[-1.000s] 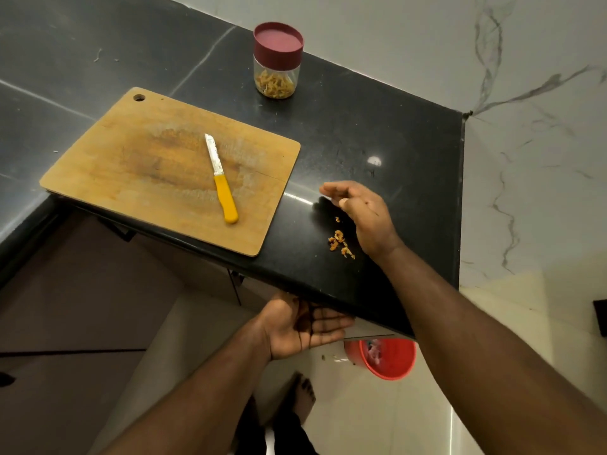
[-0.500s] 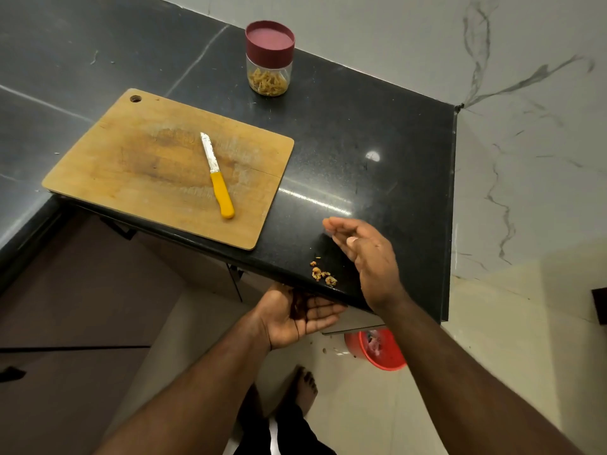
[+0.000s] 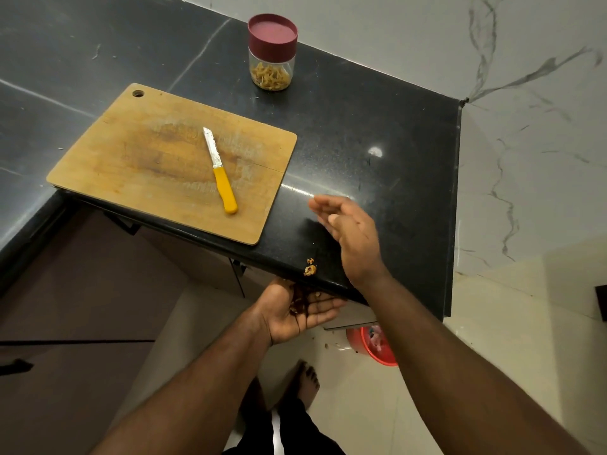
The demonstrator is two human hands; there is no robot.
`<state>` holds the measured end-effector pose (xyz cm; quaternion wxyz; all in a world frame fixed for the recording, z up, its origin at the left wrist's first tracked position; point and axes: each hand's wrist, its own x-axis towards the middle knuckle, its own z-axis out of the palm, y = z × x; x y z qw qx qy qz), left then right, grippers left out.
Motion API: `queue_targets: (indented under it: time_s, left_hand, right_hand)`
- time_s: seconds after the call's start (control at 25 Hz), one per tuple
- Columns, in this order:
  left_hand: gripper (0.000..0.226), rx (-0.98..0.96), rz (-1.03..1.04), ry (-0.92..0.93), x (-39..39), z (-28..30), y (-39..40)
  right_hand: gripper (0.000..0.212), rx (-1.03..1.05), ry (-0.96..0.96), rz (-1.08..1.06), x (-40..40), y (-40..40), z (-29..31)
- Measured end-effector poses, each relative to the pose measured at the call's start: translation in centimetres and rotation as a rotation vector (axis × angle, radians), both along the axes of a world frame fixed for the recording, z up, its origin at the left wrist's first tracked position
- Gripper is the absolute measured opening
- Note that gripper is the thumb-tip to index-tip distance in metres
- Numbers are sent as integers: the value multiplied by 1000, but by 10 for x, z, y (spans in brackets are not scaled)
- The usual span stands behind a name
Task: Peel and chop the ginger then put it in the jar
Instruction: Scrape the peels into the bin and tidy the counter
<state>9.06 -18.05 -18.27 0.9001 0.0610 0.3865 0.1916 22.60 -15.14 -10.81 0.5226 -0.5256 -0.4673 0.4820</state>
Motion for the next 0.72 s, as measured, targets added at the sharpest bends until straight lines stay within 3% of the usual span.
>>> queue_targets:
  time_s: [0.12,0.24,0.48,0.64,0.72]
  left_hand:
    - [63,23,4,-15,-3,2,0]
    - [62,33,18,-36,-6,3,1]
    - [62,-25,50,-31,-9,-1,1]
    - [55,-52,74,-19,-13,-1,-3]
    - [45,50,86,-35,-9,6,-4]
  right_hand:
    - [40,-34,-130,159,-11,-4,-4]
    - [42,-51,-75,256,-18,-43,-3]
    - [39,-9,-54,117,-3,-17,0]
    - [40,-57,-68,146,-23,-46,-4]
    - [39,-63,-58,162,-32,-56,-5]
